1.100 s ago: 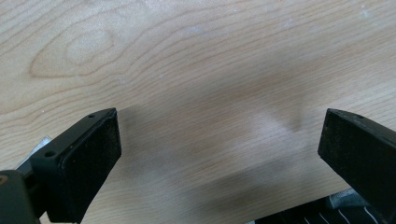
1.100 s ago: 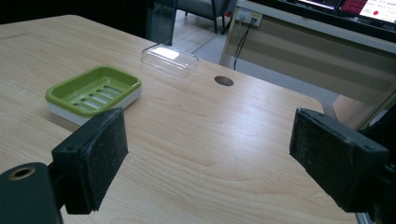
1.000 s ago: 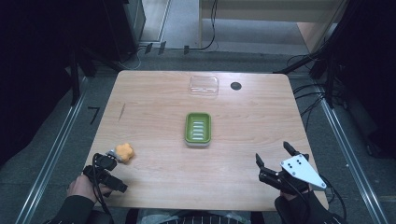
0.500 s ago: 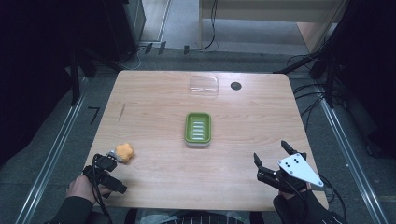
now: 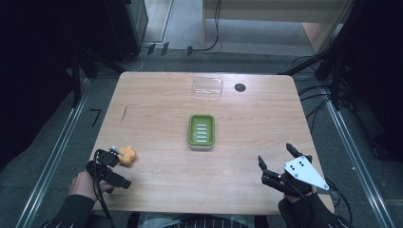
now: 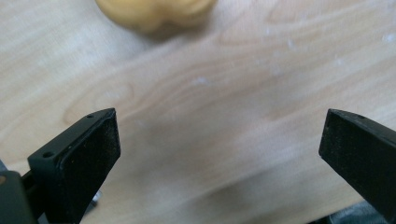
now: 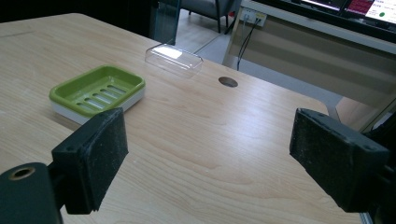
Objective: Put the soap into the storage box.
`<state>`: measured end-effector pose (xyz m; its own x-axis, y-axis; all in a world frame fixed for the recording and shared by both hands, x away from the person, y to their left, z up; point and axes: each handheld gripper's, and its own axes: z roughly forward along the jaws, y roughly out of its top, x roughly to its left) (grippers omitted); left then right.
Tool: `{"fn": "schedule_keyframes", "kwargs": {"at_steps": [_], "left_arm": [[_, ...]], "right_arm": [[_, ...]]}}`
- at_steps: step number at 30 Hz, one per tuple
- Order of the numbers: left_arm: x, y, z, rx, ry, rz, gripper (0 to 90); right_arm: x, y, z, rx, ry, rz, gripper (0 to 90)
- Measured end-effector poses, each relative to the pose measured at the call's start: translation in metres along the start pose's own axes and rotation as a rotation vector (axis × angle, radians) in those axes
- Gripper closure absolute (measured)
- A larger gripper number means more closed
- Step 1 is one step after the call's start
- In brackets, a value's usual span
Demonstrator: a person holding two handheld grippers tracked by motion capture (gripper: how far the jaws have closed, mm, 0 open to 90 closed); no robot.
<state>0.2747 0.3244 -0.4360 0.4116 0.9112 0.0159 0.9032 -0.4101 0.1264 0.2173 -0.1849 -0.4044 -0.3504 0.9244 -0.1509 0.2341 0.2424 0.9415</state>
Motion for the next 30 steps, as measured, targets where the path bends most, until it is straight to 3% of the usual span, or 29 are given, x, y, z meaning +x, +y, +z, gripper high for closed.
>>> {"fn": "schedule_keyframes", "kwargs": {"at_steps": [11,30], "left_arm": [[0.007,0.016,-0.004,-0.051,-0.001,0.004,0.0],[0.016,0.044,0.003,-0.057,-0.014,0.000,0.0]], "right_arm": [[0.000,0.000,0.000,0.004,-0.002,-0.005,12.0],[0.000,0.000,0.000,0.008,-0.003,-0.006,12.0]]}}
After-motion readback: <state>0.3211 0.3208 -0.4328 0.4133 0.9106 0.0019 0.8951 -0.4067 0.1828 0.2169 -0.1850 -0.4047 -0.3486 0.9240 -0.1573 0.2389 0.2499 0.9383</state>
